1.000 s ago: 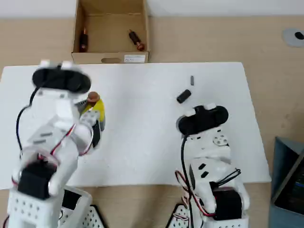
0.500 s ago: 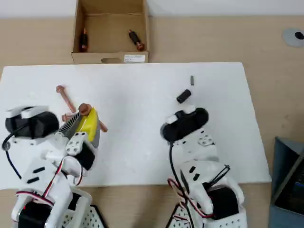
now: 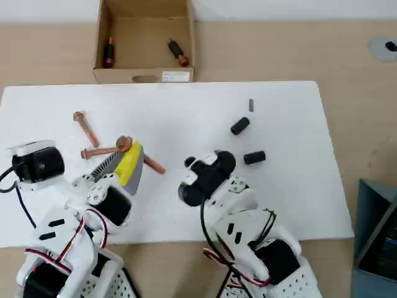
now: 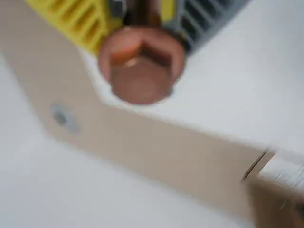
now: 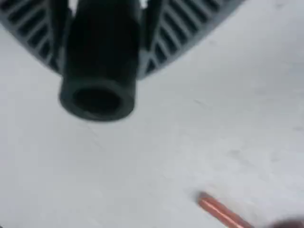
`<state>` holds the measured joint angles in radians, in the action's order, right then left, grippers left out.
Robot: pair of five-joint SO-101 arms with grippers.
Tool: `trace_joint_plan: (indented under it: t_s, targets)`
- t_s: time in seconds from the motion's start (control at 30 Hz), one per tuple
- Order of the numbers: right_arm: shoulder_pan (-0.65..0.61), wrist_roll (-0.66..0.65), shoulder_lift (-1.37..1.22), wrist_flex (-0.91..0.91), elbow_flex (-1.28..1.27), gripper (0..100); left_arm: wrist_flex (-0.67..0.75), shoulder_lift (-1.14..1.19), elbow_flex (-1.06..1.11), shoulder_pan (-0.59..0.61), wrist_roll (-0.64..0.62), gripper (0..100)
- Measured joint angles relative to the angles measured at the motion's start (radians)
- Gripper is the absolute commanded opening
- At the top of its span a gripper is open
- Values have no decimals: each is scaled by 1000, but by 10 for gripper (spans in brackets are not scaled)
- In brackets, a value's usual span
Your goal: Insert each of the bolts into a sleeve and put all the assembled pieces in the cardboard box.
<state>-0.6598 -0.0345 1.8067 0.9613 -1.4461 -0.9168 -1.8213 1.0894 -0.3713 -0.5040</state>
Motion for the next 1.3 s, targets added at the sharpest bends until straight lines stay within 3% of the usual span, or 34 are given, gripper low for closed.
trace_joint_plan:
  t_s: [0.37, 0.87, 1.3]
  targets:
    - [-126, -44, 0, -55, 0, 9, 89, 2, 51, -11, -5, 2]
    - [-133, -109, 0, -83, 0, 9, 91, 2, 124, -14, -5, 2]
    - [-135, -120, -2, -80, 2, 9, 5, -5, 126, -110, 72, 2]
